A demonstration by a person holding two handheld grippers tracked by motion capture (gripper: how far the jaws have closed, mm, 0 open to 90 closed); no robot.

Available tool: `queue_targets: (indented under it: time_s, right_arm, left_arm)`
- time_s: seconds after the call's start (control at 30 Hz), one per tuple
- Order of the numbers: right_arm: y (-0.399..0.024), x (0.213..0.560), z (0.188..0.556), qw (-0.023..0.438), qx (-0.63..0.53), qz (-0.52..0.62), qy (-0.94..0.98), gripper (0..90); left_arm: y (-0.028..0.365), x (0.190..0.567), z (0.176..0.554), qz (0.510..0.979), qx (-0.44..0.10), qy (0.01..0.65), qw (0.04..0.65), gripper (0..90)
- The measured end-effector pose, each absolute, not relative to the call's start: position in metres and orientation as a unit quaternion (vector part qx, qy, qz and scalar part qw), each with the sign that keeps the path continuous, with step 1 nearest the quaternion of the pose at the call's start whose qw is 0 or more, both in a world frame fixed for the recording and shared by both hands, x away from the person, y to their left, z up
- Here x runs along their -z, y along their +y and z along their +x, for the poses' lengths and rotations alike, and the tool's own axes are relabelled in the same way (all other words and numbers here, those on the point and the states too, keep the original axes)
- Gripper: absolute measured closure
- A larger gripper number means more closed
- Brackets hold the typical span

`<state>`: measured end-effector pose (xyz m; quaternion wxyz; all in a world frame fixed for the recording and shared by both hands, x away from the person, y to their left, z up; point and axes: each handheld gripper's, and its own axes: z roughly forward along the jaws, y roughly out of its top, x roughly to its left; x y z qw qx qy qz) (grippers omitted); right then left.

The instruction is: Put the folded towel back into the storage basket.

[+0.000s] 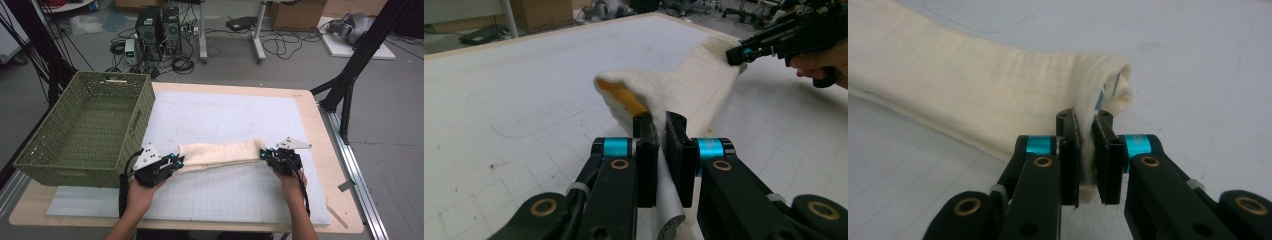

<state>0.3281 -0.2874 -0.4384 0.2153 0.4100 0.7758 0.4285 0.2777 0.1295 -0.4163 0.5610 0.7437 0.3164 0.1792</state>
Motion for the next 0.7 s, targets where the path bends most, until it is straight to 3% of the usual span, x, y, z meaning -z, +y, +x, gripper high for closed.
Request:
queue_targets:
  time_s: [0.7]
  right_arm:
    - [-0.257,0.368,0.369,0.256,-0.475,0.338,0.772,82.8]
  left_arm:
    - [0.156,0.366,0.258,0.693,-0.223,0.307,0.613,84.2]
